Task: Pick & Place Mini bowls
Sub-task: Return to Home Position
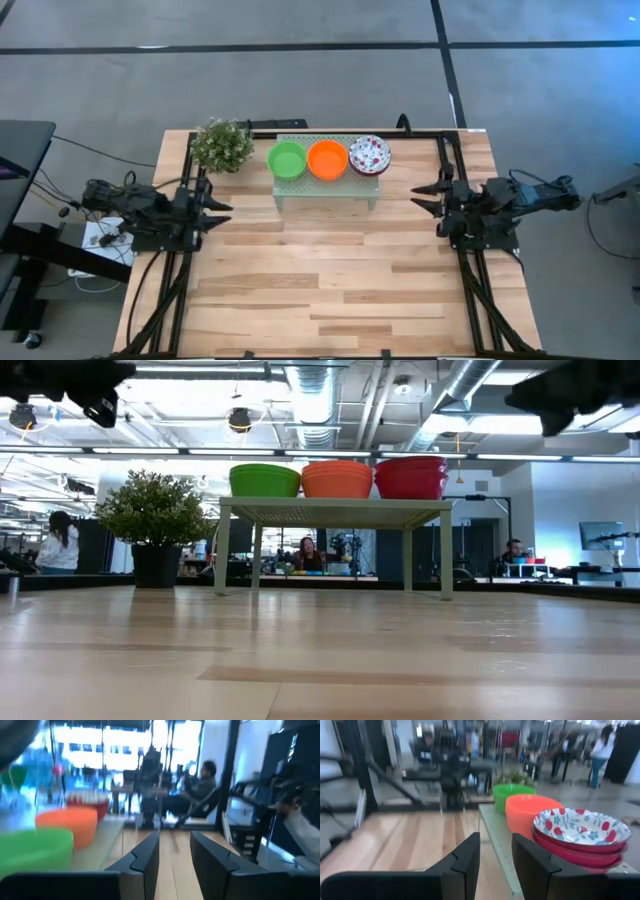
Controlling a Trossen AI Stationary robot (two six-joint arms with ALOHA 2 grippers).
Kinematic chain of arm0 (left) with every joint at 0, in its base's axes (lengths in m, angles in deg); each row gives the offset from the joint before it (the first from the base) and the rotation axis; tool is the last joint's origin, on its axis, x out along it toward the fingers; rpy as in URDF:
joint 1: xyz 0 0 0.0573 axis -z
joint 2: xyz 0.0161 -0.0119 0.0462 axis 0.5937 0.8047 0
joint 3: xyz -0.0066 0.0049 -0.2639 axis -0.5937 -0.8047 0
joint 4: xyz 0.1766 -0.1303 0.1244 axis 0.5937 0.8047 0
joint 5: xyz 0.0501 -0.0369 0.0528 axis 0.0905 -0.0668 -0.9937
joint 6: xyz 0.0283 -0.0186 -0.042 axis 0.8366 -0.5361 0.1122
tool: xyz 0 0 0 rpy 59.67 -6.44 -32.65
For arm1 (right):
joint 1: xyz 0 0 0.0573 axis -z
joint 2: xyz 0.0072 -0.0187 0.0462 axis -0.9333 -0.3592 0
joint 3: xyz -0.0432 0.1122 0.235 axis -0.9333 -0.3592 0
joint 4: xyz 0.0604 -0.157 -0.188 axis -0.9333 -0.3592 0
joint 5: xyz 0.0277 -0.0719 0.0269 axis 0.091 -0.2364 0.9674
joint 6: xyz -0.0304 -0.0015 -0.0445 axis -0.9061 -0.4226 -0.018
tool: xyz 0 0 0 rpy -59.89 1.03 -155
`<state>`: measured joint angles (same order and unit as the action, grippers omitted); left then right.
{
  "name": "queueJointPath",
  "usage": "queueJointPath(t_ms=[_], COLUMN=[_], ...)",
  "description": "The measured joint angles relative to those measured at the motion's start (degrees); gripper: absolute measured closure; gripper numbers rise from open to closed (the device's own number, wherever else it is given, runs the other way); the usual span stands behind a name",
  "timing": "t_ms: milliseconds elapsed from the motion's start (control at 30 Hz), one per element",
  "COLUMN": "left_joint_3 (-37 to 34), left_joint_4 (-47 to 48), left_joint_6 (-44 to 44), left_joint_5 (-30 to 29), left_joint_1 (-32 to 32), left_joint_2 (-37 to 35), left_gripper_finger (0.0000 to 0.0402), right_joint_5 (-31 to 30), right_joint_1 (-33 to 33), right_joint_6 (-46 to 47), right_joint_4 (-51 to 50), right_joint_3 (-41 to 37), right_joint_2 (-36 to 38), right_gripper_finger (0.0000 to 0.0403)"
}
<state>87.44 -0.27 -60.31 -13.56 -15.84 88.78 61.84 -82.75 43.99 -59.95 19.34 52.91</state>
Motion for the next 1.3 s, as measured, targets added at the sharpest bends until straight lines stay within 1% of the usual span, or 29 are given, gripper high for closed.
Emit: queueJointPath(t_ms=[67,133,167,300,467,567,833,967,1133,1300], left_joint_3=[-1.66,-2.2,-2.34,-4.87,-11.87,-14.62,-14.7,-14.7,-14.69,-14.68], left_joint_4=[-3.8,-4.79,-6.82,-9.05,-17.55,-21.44,-21.13,-21.14,-21.16,-21.43], left_joint_6=[2.67,3.99,4.59,4.59,5.32,4.81,3.93,3.83,3.81,3.83], left_joint_5=[1.22,3.34,4.1,4.25,4.48,5.2,5.22,5.2,5.18,5.16], left_joint_1=[-0.16,-0.22,-0.26,-0.41,-0.52,-0.5,-0.5,-0.5,-0.5,-0.5], left_joint_2=[-0.45,0.98,2.05,3.46,2.79,2.7,3.42,3.54,3.58,3.62], left_gripper_finger=[0.0291,0.0291,0.0291,0.0291,0.0291,0.0291,0.0291,0.0291,0.0291,0.0291], right_joint_5=[0.0,0.01,-0.15,-1.39,-1.32,-1.21,-1.4,-1.47,-1.64,-0.63], right_joint_1=[0.0,0.01,0.03,0.15,0.15,-0.11,0.46,0.52,1.28,1.55], right_joint_6=[-0.12,-0.19,-0.26,-2.06,-1.86,-0.93,-0.24,3.61,2.73,1.5], right_joint_4=[1.43,1.15,1.62,1.26,-0.95,-2.06,2.85,3.12,9.07,12.13], right_joint_3=[-3.14,-5.53,-6.2,-6.15,-6.54,-6.88,-10.97,-13.45,-17.43,-18.32], right_joint_2=[4.89,9.42,9.9,8.78,9.44,9.81,9.81,9.81,9.8,9.73], right_gripper_finger=[0.0295,0.0295,0.0295,0.0295,0.0295,0.0295,0.0295,0.0295,0.0295,0.0295])
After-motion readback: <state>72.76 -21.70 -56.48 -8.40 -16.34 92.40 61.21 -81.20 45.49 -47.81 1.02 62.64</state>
